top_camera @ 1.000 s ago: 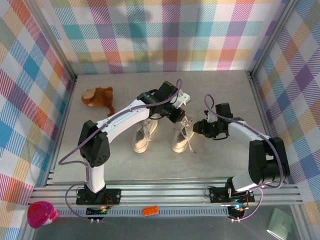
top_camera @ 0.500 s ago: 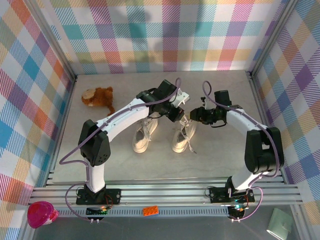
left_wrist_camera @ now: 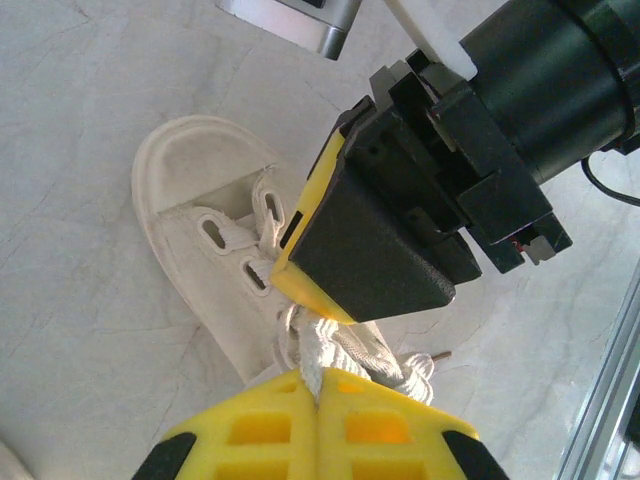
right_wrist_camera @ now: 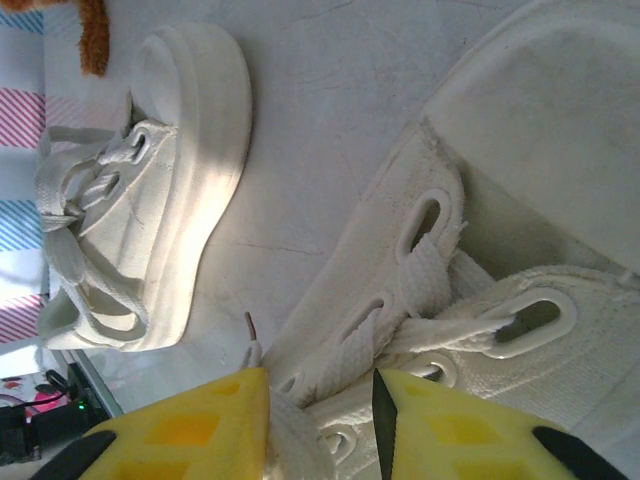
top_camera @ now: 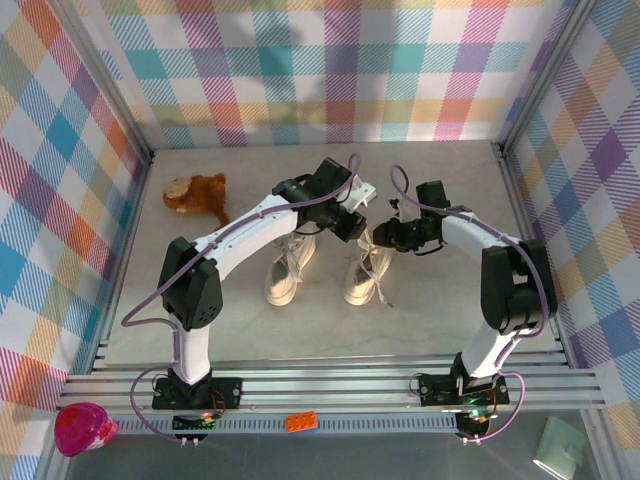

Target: Tie the shoes

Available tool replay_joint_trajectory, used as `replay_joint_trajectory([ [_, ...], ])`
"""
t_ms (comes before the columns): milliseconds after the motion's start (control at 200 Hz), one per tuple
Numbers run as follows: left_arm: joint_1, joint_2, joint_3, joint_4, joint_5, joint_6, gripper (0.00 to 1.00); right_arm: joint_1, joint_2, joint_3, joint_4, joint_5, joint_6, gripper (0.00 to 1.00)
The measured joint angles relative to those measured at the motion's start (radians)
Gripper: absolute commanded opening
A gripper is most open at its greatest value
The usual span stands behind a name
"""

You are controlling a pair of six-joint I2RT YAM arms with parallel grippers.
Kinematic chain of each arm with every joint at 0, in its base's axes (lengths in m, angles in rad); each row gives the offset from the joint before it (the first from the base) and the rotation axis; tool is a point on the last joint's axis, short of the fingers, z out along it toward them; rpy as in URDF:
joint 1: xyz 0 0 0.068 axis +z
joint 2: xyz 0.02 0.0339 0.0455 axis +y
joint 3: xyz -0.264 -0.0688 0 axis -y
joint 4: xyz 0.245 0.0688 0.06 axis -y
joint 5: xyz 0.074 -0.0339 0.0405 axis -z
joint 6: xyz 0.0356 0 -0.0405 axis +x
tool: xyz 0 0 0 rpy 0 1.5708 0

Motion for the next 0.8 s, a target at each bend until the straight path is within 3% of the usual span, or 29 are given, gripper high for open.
replay_joint_trajectory([
  [385, 0.000, 0.000, 0.001, -0.012, 0.000, 0.000, 0.00, 0.000, -0.026, 0.009, -0.061, 0.072, -0.035, 0.22],
  [580, 0.000, 0.000, 0.001, -0.016, 0.015, 0.000, 0.00, 0.000, -0.096, -0.021, -0.062, 0.091, -0.034, 0.23],
  [800, 0.001, 0.000, 0.001, -0.016, 0.020, 0.000, 0.00, 0.000, -0.117, -0.030, -0.060, 0.083, -0.042, 0.32],
])
